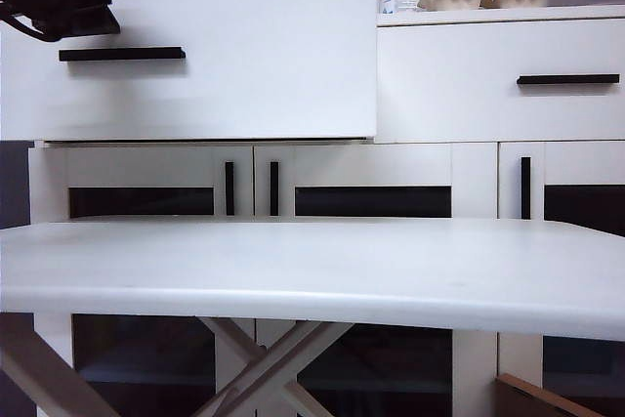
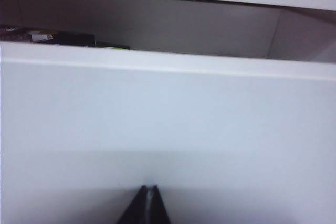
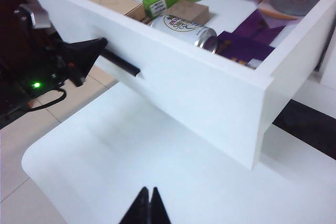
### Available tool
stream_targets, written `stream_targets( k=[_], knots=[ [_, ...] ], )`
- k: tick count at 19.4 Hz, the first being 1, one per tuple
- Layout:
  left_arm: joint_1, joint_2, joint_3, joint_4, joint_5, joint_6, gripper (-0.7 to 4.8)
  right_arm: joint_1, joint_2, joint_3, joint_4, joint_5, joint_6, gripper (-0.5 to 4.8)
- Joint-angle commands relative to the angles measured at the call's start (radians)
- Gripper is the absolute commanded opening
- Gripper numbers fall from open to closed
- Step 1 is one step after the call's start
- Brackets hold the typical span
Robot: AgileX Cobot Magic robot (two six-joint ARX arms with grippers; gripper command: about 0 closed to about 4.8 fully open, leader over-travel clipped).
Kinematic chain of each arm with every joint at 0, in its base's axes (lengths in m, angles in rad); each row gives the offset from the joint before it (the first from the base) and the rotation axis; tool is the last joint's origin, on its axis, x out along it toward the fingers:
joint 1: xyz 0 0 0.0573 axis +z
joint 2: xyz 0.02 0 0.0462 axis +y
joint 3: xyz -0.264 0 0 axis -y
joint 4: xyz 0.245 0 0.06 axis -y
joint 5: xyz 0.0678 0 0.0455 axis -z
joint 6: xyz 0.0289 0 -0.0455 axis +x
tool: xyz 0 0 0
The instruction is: Pick up a can of beer from the white table, open the left drawer, place the beer inside the drawer, and finally close the drawer.
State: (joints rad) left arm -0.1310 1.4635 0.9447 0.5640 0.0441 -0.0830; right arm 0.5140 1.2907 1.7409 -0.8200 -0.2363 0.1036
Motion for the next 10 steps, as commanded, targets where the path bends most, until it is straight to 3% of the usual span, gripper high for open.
stream_targets(
  k=[1,10],
  knots=[
    [0.000,0.033,0.050,-0.003,0.002,-0.003,-0.06,0.002,-0.005,0.004,0.007,-0.002,-0.003,-0.01],
    [0.000,0.166,0.237,-0.032,0.005,-0.003,-0.06,0.002,-0.006,0.004,0.001,-0.002,-0.003,-0.01]
  ],
)
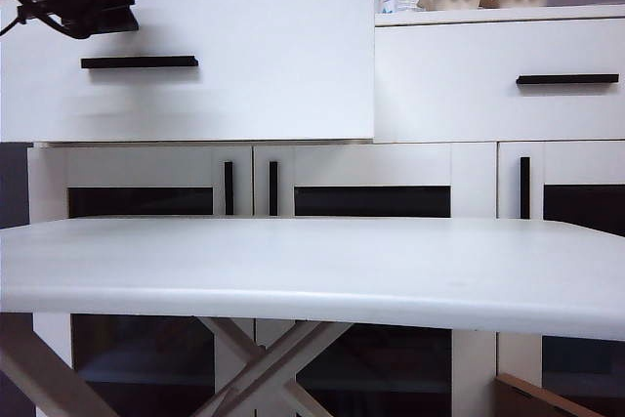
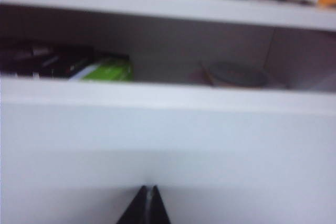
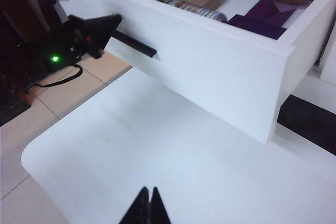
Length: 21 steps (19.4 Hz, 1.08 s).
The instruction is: Pick up a can of beer from the white table, open the left drawer, place the beer inside the drawer, and finally close the drawer.
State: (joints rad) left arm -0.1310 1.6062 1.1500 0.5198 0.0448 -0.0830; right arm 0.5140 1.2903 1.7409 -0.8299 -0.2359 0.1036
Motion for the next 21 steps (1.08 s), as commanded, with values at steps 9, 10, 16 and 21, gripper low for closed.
stream_targets(
  k=[9,10,16,21],
  knots=[
    [0.000,0.182,0.224,-0.014,0.009,-0.002,-0.06,0.002,-0.005,0.004,0.011,-0.001,-0.003,-0.01],
    [0.000,0.200,0.245,-0.016,0.012,0.000,-0.06,0.002,-0.005,0.004,0.011,-0.002,-0.003,-0.01],
    [0.000,0.344,0.422,-0.053,0.024,0.001,-0.07,0.002,-0.005,0.004,0.011,0.010,-0.003,-0.01],
    [0.000,0.459,0.603,-0.101,0.027,0.005,-0.06,0.002,-0.004,0.004,0.011,0.021,-0.003,-0.01]
  ],
)
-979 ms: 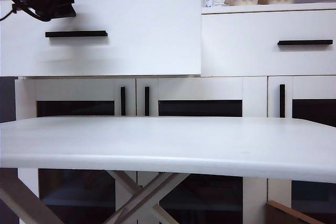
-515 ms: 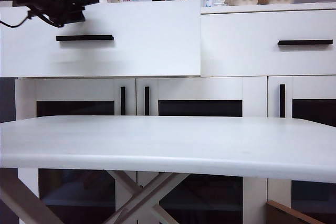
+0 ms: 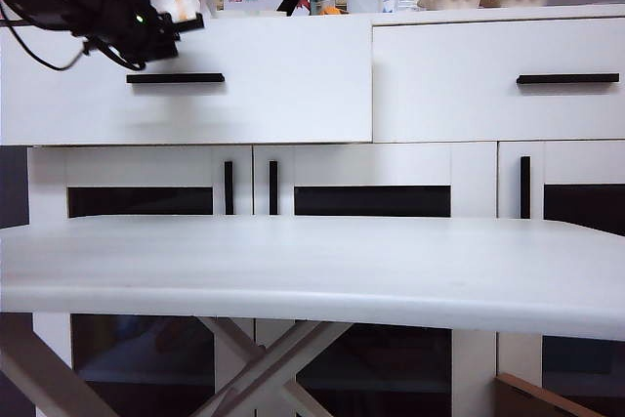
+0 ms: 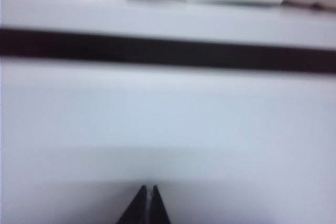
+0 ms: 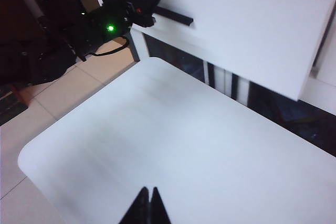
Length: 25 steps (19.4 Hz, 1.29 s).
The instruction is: Pick up a can of beer from the white table, open the left drawer, place the beer inside the drawer, and finally close the drawer.
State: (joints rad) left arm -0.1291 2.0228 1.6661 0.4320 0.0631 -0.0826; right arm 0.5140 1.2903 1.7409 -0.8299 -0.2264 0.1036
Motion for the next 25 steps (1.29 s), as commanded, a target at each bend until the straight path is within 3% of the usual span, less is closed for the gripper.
stream_targets(
  k=[1,10,15,20,25],
  knots=[
    [-0.002,0.066,0.122,-0.019,0.010,0.004,-0.06,0.002,-0.004,0.004,0.011,0.016,-0.003,-0.01],
    [-0.002,0.256,0.476,-0.245,0.002,0.030,-0.06,0.002,-0.004,0.004,0.011,0.026,-0.003,-0.01],
    [-0.001,0.255,0.478,-0.270,0.002,0.053,-0.07,0.001,-0.004,0.004,0.017,0.029,-0.005,-0.01],
    [-0.001,0.177,0.478,-0.253,0.023,0.066,-0.06,0.001,-0.005,0.004,0.031,0.098,-0.031,-0.01],
    [-0.001,0.040,0.478,-0.329,0.058,-0.047,-0.06,0.000,-0.018,0.004,0.050,0.142,-0.184,-0.01]
  ],
)
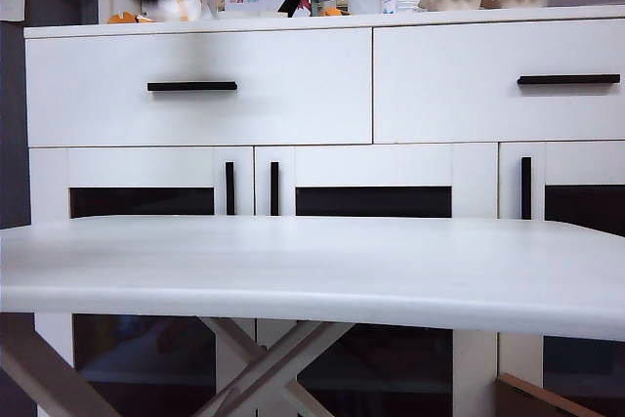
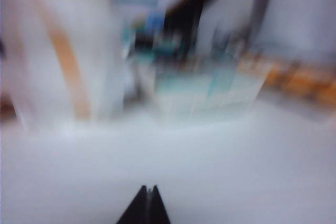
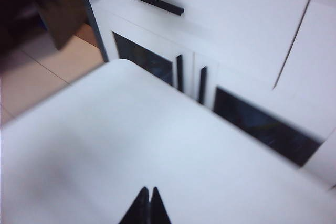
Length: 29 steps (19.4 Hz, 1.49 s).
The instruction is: Pick up a can of beer from the white table, open the left drawer, place the beer inside the drawer, and finally close the drawer.
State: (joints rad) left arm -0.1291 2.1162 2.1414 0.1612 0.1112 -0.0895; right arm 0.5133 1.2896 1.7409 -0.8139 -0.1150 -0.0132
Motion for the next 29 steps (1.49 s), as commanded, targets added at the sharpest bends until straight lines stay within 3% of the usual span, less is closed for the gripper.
stream_targets(
  k=[1,6,12,17,21,29],
  knots=[
    [-0.002,-0.086,0.003,-0.096,0.015,-0.035,-0.07,0.001,-0.026,0.004,0.034,0.032,-0.068,-0.01],
    [-0.004,-0.210,-0.008,-0.280,0.077,-0.011,-0.06,0.001,-0.096,-0.044,0.043,0.094,-0.126,-0.01],
    [-0.004,-0.421,-0.193,-0.333,0.141,0.037,-0.06,0.001,-0.311,-0.338,0.140,0.078,-0.129,-0.01],
    [-0.004,-0.648,-0.446,-0.317,0.256,0.056,-0.06,0.001,-0.580,-0.695,0.332,0.072,-0.116,-0.01],
    [-0.004,-0.864,-0.721,-0.215,0.251,0.051,-0.06,0.001,-0.730,-0.883,0.323,0.071,-0.035,-0.01],
    [-0.004,-1.252,-1.119,-0.225,0.177,0.048,-0.06,0.001,-0.880,-1.115,0.425,0.072,-0.066,-0.01]
  ],
)
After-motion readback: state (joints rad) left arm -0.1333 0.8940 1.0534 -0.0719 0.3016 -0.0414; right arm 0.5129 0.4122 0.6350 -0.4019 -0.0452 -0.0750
